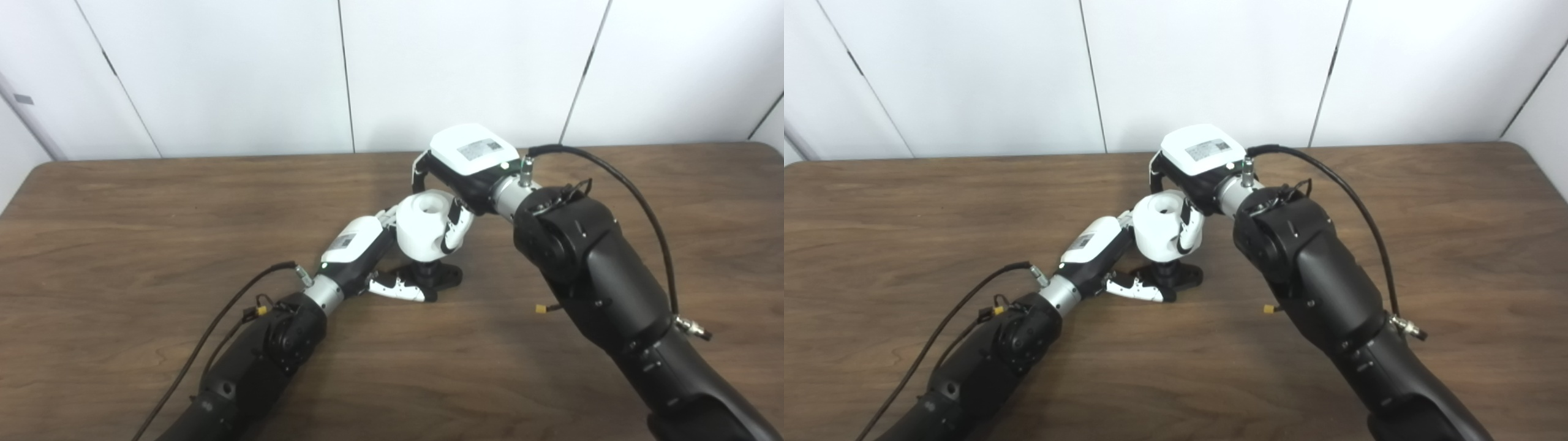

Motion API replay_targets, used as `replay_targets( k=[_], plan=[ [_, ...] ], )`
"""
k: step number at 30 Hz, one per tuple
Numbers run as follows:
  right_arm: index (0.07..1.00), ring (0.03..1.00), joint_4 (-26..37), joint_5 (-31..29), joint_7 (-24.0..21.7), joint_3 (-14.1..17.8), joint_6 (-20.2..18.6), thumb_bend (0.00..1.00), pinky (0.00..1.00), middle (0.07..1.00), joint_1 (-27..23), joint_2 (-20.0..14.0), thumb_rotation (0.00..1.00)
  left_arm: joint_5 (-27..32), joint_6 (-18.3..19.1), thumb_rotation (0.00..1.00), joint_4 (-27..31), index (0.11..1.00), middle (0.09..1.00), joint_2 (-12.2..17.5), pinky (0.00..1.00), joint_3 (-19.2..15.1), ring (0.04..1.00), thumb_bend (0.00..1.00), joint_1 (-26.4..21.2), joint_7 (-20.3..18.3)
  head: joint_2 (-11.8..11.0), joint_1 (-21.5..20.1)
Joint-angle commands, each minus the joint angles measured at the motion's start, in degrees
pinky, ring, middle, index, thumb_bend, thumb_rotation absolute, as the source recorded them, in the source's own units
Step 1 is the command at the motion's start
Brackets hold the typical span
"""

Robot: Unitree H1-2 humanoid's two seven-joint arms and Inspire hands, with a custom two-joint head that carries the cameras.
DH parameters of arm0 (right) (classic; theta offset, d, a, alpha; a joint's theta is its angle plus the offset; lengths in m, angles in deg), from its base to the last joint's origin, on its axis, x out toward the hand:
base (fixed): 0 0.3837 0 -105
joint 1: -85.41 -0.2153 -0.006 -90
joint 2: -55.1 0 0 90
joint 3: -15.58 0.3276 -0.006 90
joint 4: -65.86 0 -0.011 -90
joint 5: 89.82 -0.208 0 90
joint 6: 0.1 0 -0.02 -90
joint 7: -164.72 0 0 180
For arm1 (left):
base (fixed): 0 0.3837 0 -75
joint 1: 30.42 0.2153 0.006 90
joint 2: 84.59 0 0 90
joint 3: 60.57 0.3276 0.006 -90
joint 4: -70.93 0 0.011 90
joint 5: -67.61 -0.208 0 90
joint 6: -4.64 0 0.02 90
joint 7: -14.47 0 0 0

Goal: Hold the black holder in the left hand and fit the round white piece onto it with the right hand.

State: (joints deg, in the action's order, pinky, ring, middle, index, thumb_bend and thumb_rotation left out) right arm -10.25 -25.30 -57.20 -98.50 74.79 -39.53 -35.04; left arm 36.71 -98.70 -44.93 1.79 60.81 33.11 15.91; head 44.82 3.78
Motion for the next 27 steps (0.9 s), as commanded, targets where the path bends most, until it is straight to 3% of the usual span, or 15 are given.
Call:
replay_targets(
  k=[1, 9, 27],
  plan=[
    [0.483, 0.767, 0.9, -0.7, -1.1, -1.3, 1.6, 0.53, 0.76, 0.751, 0.2, 0.3, 0.14, -3.4, 2.4, 0.06, -2.7, 0.481, 0.953, -1.5, 1.00, 4.2, 1.000, 0.52, 3.1, -5.9, 0.1, 0.1],
    [0.482, 0.771, 3.3, -1.4, -2.8, -2.7, 3.0, 0.53, 0.76, 0.736, 1.1, -0.9, 0.14, -3.6, 2.6, 0.06, -2.7, 0.481, 0.955, -1.4, 1.00, 4.4, 1.000, 0.52, 2.9, -5.9, 0.5, -0.1],
    [0.482, 0.758, 5.6, -2.8, -7.3, -2.2, 4.2, 0.53, 0.78, 0.745, -0.1, -3.0, 0.14, -2.9, 2.0, 0.06, -2.8, 0.481, 0.950, -1.0, 1.00, 4.1, 1.000, 0.52, 2.9, -5.8, 1.1, -0.9]
  ],
)
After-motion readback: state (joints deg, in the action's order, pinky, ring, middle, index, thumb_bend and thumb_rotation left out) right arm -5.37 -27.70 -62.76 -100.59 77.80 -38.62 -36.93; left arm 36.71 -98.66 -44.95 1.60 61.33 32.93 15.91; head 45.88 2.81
